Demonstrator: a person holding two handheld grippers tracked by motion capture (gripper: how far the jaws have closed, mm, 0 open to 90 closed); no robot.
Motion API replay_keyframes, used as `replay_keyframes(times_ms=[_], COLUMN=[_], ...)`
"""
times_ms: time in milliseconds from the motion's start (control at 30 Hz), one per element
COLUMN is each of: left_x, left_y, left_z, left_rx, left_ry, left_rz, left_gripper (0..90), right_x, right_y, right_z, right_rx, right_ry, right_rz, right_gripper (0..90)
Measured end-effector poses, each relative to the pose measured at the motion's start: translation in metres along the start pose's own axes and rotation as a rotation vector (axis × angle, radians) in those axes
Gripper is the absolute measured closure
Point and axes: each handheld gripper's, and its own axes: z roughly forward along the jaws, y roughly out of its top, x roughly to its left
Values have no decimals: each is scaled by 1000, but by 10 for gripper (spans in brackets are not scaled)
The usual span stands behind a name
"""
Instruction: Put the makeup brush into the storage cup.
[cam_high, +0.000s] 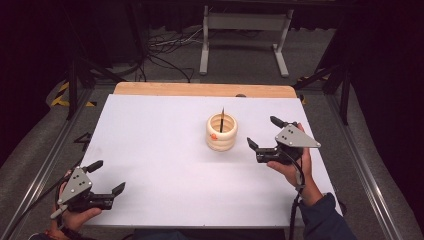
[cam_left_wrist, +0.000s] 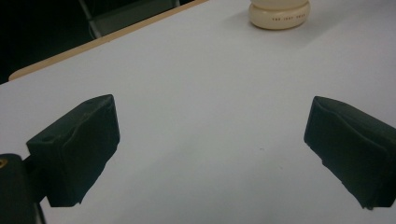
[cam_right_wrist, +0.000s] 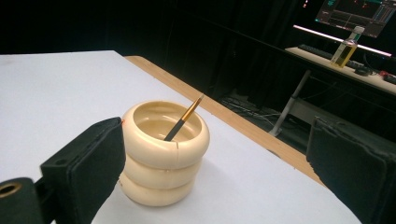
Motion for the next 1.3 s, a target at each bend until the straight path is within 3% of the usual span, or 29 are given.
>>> replay_keyframes(times_ms=[1300], left_x=[-2], left_y=[0], left_z=[1], left_rx=[10], left_ry=[-13], left_rz=[15], left_gripper=[42], right_x=[-3], right_y=[-39], right_z=[-43], right_rx=[48], right_ry=[-56], right_rz=[-47], right_gripper=[54])
